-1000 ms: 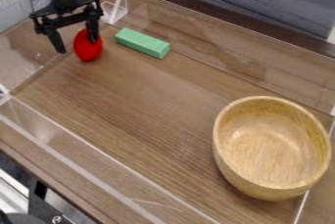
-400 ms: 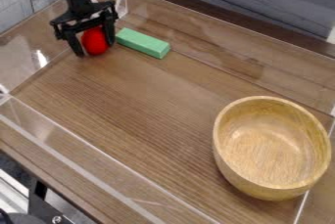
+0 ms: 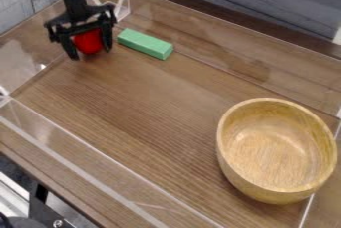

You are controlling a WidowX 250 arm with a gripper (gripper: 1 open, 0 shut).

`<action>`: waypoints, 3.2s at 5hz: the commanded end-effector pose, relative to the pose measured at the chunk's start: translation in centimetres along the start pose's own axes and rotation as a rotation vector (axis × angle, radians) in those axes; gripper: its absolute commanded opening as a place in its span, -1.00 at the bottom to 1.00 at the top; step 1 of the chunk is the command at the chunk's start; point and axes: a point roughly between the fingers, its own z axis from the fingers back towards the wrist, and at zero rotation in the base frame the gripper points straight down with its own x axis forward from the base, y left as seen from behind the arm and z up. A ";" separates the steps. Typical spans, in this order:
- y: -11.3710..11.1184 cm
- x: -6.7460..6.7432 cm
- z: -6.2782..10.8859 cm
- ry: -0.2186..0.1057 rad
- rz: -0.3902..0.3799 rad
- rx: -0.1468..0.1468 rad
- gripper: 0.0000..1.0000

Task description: Move the red object to the right side of the table

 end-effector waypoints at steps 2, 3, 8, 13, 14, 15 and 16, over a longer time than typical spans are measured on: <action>-1.2 0.8 4.4 -0.073 -0.026 -0.047 1.00; -1.5 1.7 4.1 -0.078 -0.029 -0.044 1.00; -1.3 1.6 4.1 -0.057 -0.218 -0.027 1.00; -1.3 1.3 7.0 -0.035 -0.200 -0.021 1.00; -1.7 1.3 6.7 -0.033 -0.216 -0.020 -1.00; -2.0 1.3 7.1 -0.029 -0.243 -0.019 -1.00; -2.2 1.4 7.1 -0.024 -0.277 -0.008 1.00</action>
